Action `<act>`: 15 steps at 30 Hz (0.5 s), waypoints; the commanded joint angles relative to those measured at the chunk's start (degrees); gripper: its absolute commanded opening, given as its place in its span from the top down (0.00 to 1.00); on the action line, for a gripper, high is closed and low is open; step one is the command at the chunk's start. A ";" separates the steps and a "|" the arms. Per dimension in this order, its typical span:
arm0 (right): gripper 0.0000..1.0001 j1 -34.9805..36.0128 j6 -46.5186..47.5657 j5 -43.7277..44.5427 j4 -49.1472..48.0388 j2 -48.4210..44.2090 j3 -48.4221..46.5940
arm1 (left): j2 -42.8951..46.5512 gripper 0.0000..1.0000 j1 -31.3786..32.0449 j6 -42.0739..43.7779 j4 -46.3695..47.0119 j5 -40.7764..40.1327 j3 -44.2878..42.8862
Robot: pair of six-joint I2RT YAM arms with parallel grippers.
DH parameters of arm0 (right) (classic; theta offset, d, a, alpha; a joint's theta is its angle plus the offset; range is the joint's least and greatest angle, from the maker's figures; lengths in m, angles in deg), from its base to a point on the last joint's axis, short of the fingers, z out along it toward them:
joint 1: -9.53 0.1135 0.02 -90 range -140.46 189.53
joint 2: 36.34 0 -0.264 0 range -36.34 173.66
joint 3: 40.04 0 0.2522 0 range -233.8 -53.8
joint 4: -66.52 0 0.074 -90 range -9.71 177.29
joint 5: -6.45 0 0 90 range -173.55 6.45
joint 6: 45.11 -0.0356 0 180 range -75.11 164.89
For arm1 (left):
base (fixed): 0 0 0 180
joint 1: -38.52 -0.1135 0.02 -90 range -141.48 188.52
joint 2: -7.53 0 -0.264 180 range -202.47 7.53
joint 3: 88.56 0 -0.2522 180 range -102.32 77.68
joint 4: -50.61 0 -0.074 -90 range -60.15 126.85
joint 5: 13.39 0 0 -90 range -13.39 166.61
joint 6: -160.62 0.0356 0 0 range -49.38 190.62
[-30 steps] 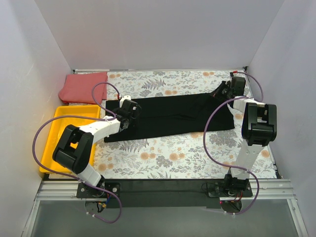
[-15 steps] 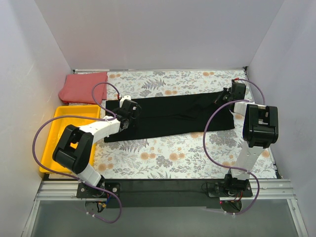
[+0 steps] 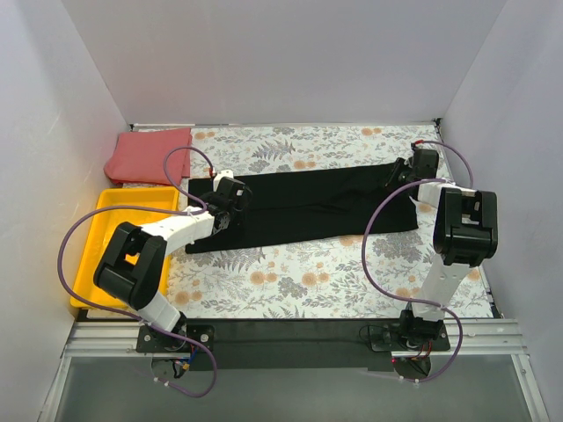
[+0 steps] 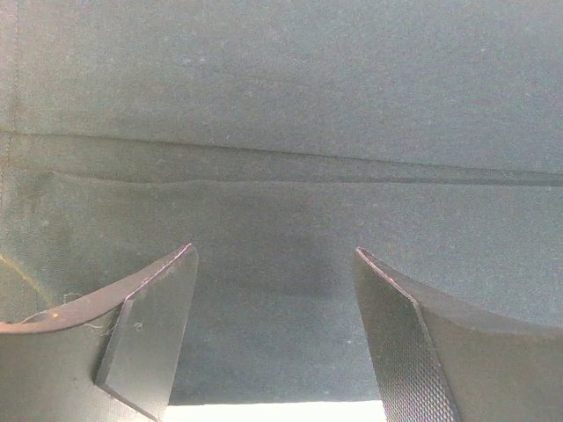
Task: Fold and stack the t-shirts
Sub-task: Fold the tshirt
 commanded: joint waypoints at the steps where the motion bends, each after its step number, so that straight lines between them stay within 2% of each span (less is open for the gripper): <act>1: 0.61 1.28 5.78 2.72 2.14 -6.80 -1.24 | 1.57 0.30 -0.08 0.66 0.33 -0.56 -1.86; 5: 0.60 4.88 13.59 4.21 5.48 -11.03 -0.54 | 2.10 0.30 -0.08 0.57 0.33 -0.47 -1.95; 8: 0.60 11.37 18.25 5.36 6.71 -13.32 0.60 | 2.36 0.30 0.00 0.57 0.33 -0.30 -1.86; 12: 0.60 19.72 23.72 7.46 9.70 -13.85 1.39 | 2.62 0.30 0.00 0.57 0.24 -0.03 -1.95; 15: 0.60 21.49 26.62 5.71 11.10 -12.54 1.48 | 3.06 0.30 -0.08 0.74 0.24 0.14 -1.86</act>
